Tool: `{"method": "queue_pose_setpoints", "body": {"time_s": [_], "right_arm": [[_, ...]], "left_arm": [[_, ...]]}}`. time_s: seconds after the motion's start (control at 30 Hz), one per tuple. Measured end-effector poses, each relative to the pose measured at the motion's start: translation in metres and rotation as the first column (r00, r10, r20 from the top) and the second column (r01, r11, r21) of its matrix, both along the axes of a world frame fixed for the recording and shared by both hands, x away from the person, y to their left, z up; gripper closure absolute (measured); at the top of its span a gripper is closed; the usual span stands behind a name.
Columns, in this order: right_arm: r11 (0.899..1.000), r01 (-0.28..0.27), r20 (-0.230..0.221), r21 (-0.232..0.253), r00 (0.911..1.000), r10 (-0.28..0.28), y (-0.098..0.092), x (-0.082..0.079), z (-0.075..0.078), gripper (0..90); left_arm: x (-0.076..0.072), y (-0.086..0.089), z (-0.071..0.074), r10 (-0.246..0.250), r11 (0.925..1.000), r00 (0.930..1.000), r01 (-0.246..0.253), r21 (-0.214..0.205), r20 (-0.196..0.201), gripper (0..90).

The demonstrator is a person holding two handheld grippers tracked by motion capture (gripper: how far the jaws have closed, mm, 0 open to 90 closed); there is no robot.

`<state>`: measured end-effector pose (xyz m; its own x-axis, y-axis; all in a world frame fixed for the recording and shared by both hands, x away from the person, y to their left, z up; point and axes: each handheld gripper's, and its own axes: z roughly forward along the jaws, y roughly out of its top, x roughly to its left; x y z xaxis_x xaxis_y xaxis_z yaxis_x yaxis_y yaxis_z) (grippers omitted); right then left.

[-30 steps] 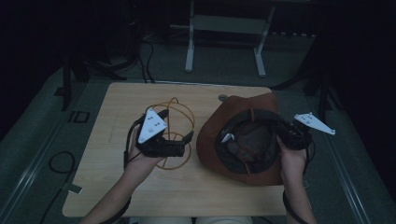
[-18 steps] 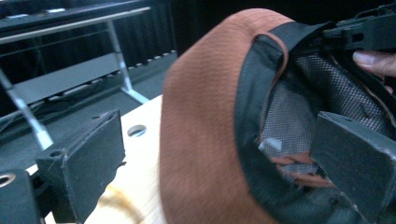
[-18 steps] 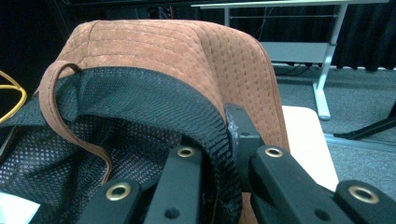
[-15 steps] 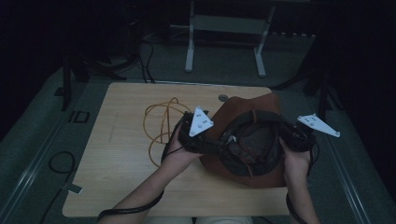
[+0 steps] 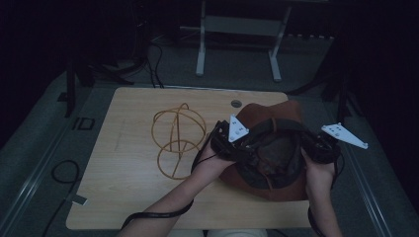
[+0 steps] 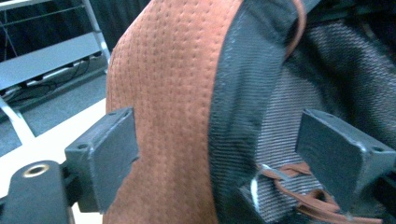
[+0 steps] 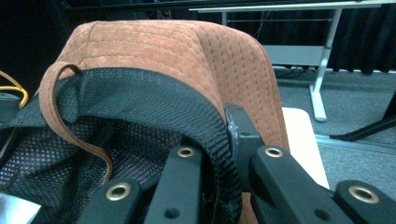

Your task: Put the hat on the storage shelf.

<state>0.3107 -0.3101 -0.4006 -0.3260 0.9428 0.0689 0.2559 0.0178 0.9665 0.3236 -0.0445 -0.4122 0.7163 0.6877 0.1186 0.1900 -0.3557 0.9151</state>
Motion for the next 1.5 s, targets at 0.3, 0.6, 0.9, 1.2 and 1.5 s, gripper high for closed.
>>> {"method": "queue_pose_setpoints", "body": {"time_s": [0.3, 0.6, 0.9, 1.2, 1.5], "right_arm": [[1.000, -0.021, 0.002, 0.017, 0.9998, 0.021, -0.003, -0.008, 0.001, 84.5], [1.000, -0.020, -0.033, 0.006, 0.9993, 0.020, -0.001, -0.012, -0.013, 84.4], [1.000, -0.017, -0.029, 0.024, 0.9994, 0.018, -0.001, -0.015, -0.028, 78.7], [0.992, -0.122, -0.049, 0.006, 0.9912, 0.123, -0.008, -0.031, -0.029, 51.6], [0.955, -0.294, -0.010, -0.049, 0.9558, 0.294, -0.021, -0.062, -0.024, 42.1]], "left_arm": [[0.013, -0.015, -0.013, 0.048, 0.9950, 0.9981, -0.044, 0.090, -0.039, 33.5], [0.022, -0.023, -0.020, 0.097, 0.9855, 0.9949, -0.093, 0.142, -0.026, 84.5], [0.026, -0.021, -0.015, 0.117, 0.9828, 0.9931, -0.115, 0.145, -0.005, 85.9], [0.022, -0.017, -0.006, 0.139, 0.9824, 0.9887, -0.145, 0.118, 0.058, 86.1], [0.013, -0.009, 0.003, 0.145, 0.9866, 0.9833, -0.152, 0.058, 0.110, 86.1]]}}
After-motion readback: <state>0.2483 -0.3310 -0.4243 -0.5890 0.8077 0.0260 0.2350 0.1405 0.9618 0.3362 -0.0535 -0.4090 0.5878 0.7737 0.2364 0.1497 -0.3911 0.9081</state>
